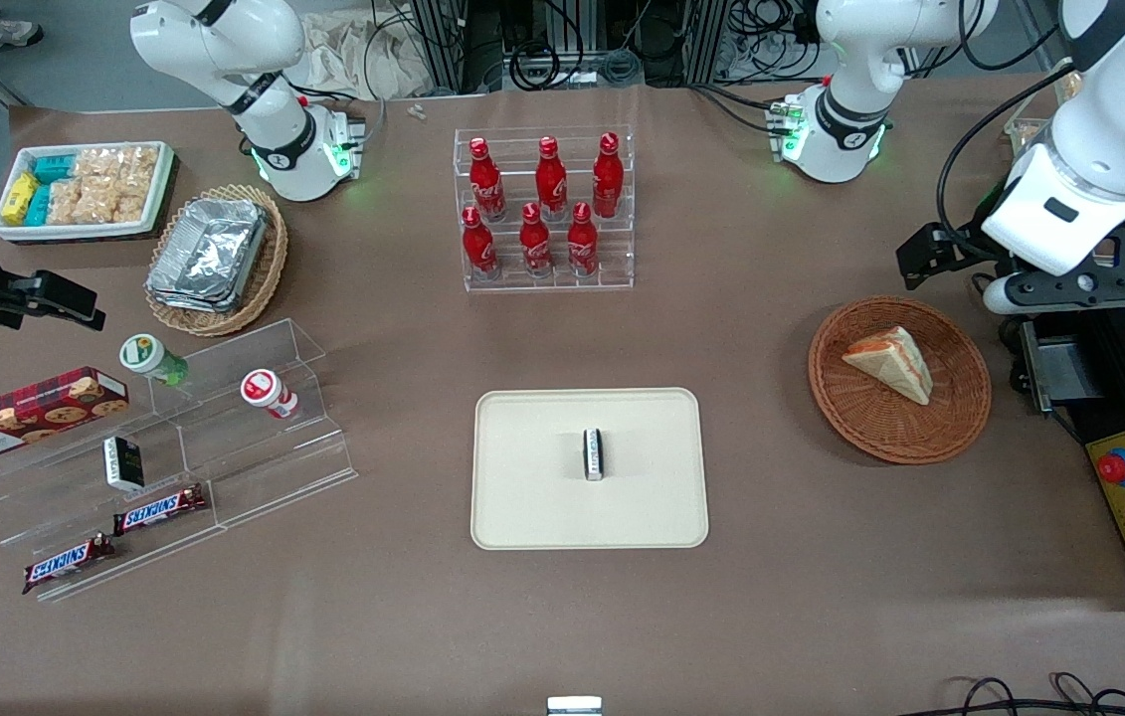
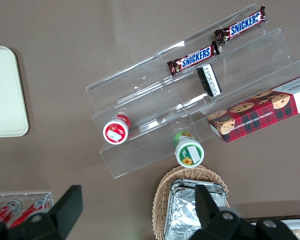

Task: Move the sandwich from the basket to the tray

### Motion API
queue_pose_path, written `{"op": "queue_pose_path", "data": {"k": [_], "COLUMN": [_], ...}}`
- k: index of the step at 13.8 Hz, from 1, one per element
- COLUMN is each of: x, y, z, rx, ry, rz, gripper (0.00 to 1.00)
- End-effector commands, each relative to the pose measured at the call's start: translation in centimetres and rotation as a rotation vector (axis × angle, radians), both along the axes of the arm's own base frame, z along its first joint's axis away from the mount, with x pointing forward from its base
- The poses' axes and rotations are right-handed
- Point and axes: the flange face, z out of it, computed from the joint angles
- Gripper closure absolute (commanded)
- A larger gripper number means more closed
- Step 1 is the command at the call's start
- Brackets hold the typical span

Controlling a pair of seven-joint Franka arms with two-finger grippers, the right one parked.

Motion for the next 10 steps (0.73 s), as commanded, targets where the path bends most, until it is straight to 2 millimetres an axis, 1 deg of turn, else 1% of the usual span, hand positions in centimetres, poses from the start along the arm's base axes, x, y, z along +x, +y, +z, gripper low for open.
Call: {"op": "queue_pose_path", "data": {"k": [1, 7, 9, 10], "x": [-0.5, -0.3, -0.7, -0.8], "y": [0.2, 0.3, 0.5, 0.7], "z": [0.7, 0.2, -0.7, -0.8], "rx": [0.018, 0.018, 0.031, 0.049], "ry": [-0.008, 0.002, 0.032, 0.031], "rz": [0.016, 0.014, 0.022, 0.022], "gripper": [0.00, 0.00, 0.00, 0.00]}}
